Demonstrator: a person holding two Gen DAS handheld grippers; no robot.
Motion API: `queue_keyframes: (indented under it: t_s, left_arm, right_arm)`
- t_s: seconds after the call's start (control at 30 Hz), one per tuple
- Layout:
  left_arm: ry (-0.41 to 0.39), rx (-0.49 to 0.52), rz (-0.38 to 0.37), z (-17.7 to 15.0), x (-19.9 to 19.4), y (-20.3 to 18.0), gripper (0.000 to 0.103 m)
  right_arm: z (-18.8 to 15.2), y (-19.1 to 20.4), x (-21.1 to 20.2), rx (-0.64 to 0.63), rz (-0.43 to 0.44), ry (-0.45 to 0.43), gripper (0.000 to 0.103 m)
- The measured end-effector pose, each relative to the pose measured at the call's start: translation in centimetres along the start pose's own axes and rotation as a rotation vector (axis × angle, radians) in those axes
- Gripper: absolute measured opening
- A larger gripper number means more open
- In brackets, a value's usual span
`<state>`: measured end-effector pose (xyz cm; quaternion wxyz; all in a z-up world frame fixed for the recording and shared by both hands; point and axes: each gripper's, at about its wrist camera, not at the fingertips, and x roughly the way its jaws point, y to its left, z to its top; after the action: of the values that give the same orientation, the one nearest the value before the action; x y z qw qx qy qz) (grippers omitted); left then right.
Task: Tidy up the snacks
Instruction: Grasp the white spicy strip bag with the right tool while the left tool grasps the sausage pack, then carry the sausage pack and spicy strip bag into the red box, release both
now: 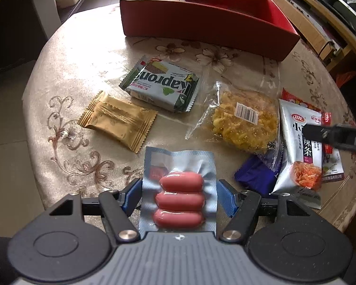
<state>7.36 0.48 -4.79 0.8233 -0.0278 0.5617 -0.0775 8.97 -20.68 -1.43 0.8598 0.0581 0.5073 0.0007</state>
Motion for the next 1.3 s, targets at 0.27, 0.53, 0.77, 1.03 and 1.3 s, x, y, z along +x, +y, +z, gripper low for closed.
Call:
queue_keyframes:
  t_s: [0.27,0.53,0.77,1.03,1.3]
  left_arm:
    - [0.008,0.018,0.012,-0.1,0.7,-0.4,0.065]
    - [0.016,0.078,0.031,-0.2,0.9,-1.1,0.066]
    - [0.019,0.086,0.043,-0.6,0.7,-1.2,0.065]
    - [-0.003,0.043,0.014,-0.2,-0.6,-0.6,0.064]
    - [-0.027,0.022,-0.027,0.3,-1.9,-0.2,0.064]
  right_arm:
    - [-1.1,3.2,1.7,-0.07,0.001,0.064,0.085]
    - [-1.9,2.2,2.5,-0.044,0.014,0.107,0.058]
    - [-2.3,1.7,1.7,-0.056,0.028,0.091,0.047]
    - [-2.4,1.0,-0.6,-0.037,0.055,0.022,0.046]
    - [-2.7,1.0,-2.1,-0.022,0.097,-0.018,0.046]
